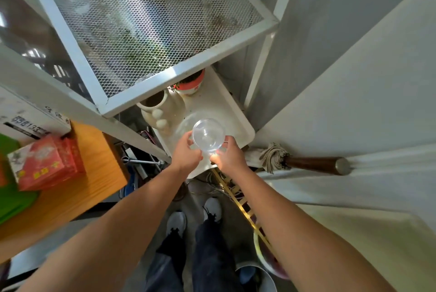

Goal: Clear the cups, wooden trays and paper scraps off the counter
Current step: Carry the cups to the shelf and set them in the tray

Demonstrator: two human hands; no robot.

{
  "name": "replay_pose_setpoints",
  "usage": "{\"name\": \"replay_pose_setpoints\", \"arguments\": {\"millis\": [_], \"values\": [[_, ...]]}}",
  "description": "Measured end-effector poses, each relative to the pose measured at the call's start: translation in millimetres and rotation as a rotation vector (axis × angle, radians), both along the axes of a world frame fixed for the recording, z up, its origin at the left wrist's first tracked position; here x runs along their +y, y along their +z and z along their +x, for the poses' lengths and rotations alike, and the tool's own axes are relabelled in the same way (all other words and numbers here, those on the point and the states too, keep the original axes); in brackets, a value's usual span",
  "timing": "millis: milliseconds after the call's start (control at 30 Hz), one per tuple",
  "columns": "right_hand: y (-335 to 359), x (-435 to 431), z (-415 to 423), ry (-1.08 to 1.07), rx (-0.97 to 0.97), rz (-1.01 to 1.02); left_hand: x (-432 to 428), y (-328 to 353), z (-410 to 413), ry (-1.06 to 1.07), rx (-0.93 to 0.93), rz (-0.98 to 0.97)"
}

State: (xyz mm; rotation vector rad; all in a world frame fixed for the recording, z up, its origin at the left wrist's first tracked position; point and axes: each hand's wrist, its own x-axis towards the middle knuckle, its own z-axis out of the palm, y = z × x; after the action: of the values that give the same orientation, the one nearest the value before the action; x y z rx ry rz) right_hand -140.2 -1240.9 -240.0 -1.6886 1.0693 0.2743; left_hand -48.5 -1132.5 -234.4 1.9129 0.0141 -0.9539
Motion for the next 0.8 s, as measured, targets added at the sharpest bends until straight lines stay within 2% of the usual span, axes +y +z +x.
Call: {"name": "replay_pose_setpoints", "arguments": {"millis": [167,300,433,567,733,800], "values": [[10,5,0,-0.032,0.037,-0.010,5,8,-2,0.035,0.087,0.072],[30,9,-3,-0.021,0.107,-0.043,16,34,-2,-0.006,0.071,0.158],[58,14,-5,0.139,0.254,-0.093,35,65,-2,-0.170,-0.071,0.268],[92,30,-2,0.304,0.225,-0.110,63,97,-5,-0.286,-0.200,0.357],[139,60,0,0.491,0.174,-0.288,108,136,-15,-0.485,-0.411,0.410],[155,79,2,0.562,0.164,-0.343,131,152,-20,-0.504,-0.457,0.397]]}}
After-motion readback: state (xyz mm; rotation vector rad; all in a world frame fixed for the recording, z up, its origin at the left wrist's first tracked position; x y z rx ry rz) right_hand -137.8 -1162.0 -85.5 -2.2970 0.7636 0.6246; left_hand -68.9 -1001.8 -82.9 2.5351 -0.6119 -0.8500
